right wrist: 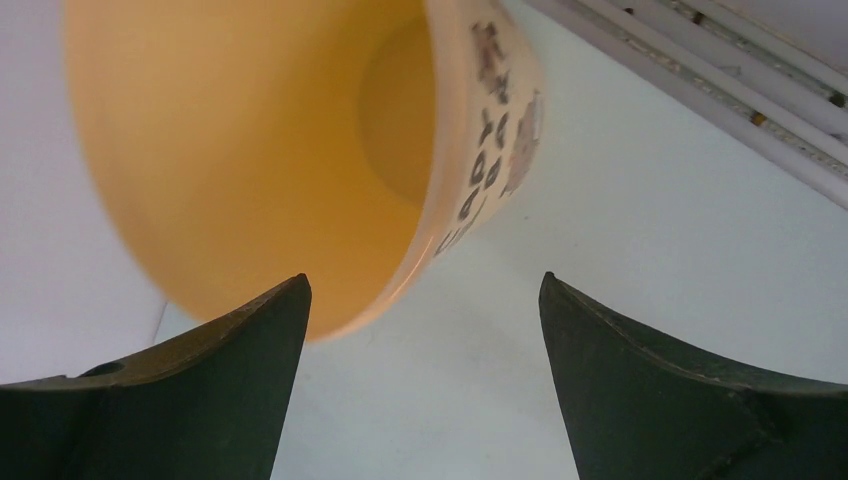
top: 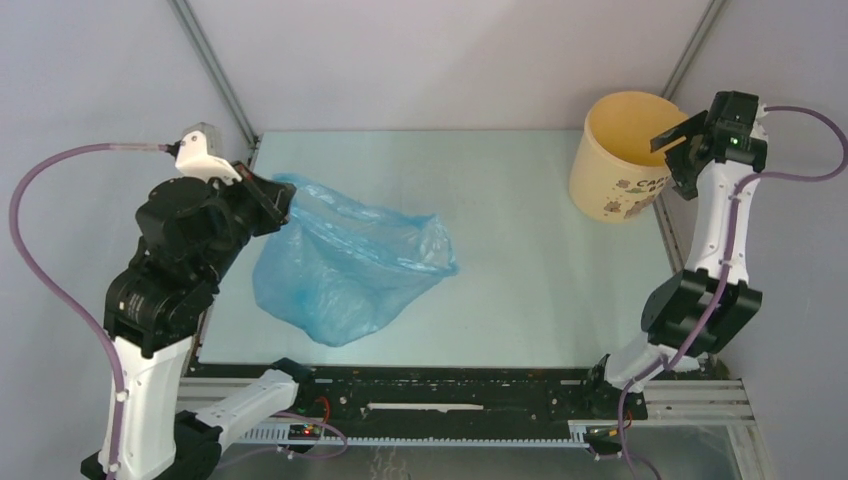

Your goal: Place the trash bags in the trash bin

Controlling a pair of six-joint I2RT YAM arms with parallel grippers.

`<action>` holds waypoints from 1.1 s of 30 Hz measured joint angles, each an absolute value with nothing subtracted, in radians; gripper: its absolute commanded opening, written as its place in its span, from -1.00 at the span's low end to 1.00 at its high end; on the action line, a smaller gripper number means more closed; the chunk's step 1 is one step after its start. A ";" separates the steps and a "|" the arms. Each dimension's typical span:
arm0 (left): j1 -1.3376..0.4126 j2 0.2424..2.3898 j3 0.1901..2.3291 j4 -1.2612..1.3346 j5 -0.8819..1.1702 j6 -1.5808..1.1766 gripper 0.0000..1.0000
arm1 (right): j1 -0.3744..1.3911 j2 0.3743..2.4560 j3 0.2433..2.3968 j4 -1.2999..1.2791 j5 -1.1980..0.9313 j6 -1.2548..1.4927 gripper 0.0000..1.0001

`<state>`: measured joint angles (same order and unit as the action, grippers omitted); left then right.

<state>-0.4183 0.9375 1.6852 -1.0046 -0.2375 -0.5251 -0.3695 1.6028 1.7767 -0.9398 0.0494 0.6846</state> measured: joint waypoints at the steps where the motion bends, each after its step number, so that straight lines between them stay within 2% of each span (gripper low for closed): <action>1: -0.419 0.940 1.698 -1.006 -0.242 -0.514 -1.00 | -0.375 1.630 1.789 -0.944 0.055 0.688 0.85; 7: -0.418 0.953 1.751 -1.004 -0.281 -0.466 -1.00 | -0.378 1.755 1.831 -0.964 0.113 0.712 0.80; 10: -0.418 0.974 1.769 -1.009 -0.288 -0.459 -1.00 | -0.371 1.804 1.851 -0.972 0.128 0.709 0.64; 13: -0.418 1.004 1.790 -1.003 -0.286 -0.451 -1.00 | -0.359 1.845 1.868 -0.966 0.140 0.696 0.59; 16: -0.418 1.017 1.789 -1.004 -0.287 -0.451 -1.00 | -0.344 1.861 1.868 -0.968 0.145 0.682 0.40; 20: -0.418 1.029 1.790 -1.004 -0.281 -0.454 -1.00 | -0.327 1.863 1.868 -0.965 0.144 0.659 -0.09; 26: -0.418 1.008 1.790 -1.008 -0.281 -0.477 -1.00 | -0.305 1.848 1.844 -0.969 0.138 0.645 -0.48; 33: -0.418 0.905 1.759 -1.039 -0.294 -0.499 -1.00 | -0.193 1.657 1.601 -0.974 0.112 0.629 -0.85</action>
